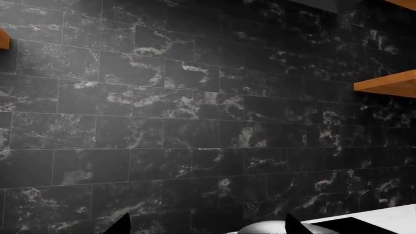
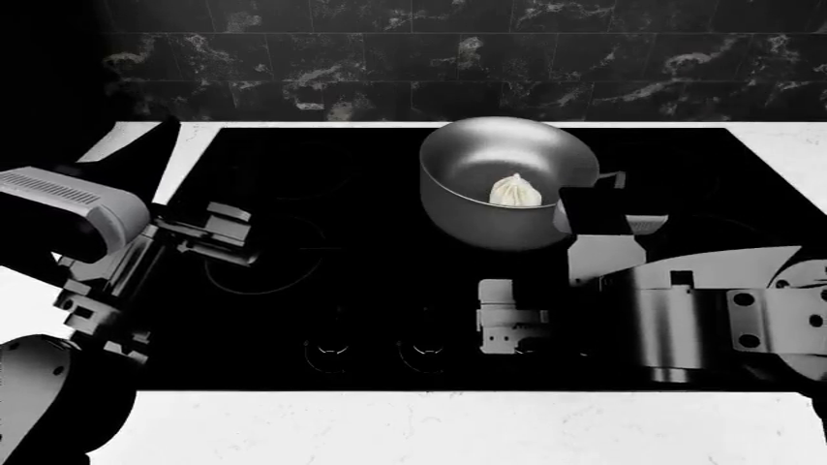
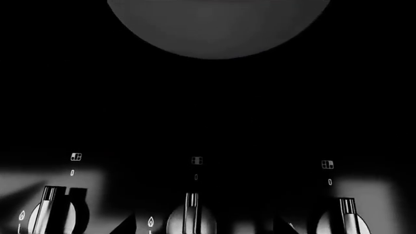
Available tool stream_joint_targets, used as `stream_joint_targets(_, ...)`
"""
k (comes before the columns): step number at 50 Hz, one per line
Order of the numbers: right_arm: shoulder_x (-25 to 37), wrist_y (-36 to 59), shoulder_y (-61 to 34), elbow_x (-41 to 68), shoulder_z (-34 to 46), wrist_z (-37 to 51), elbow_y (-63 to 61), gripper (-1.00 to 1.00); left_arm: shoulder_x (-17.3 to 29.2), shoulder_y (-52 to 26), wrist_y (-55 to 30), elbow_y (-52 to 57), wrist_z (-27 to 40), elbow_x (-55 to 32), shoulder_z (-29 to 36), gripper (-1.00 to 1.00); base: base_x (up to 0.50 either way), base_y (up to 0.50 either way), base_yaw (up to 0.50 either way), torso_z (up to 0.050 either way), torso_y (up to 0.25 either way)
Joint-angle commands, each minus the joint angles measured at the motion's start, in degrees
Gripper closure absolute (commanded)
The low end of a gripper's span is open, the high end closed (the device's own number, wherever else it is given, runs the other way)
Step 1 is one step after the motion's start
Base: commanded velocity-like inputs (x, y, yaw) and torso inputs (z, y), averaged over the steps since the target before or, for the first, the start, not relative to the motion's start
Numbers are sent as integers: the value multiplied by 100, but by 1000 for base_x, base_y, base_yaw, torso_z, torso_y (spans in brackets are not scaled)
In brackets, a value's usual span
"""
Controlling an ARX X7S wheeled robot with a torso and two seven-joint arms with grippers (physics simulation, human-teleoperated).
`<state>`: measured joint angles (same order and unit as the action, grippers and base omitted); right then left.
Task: Frozen meat rests on a plate on the counter. Retrieve the meat and place it in a pot on a burner. Then turn the burner on.
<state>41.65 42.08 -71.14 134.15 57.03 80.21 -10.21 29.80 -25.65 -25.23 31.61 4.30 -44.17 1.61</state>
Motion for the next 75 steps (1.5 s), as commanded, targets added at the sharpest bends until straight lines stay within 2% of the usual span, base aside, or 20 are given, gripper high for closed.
stream_joint_targets(1,55,45,-14,-115,50,-109,70,-100,5,-22,1,-15,-8,31,62,-100,0,0,0,0,0)
stream_joint_targets(28,130,217,-23,-392,178,-418,251,-100,-111,-206,130,-377,-167,194,284,-100,0,0,0,0,0)
stream_joint_targets(65,51,306,131,-714,346,-792,356,-100,73,-30,-57,-20,120,-7,163,-100,0,0,0,0,0)
stream_joint_targets(66,51,321,124,-738,353,-801,353,100,72,-34,-55,-29,118,-4,165,-100,0,0,0,0,0)
stream_joint_targets(75,62,345,100,-805,372,-814,321,100,62,-51,-36,-85,104,-3,182,-100,0,0,0,0,1)
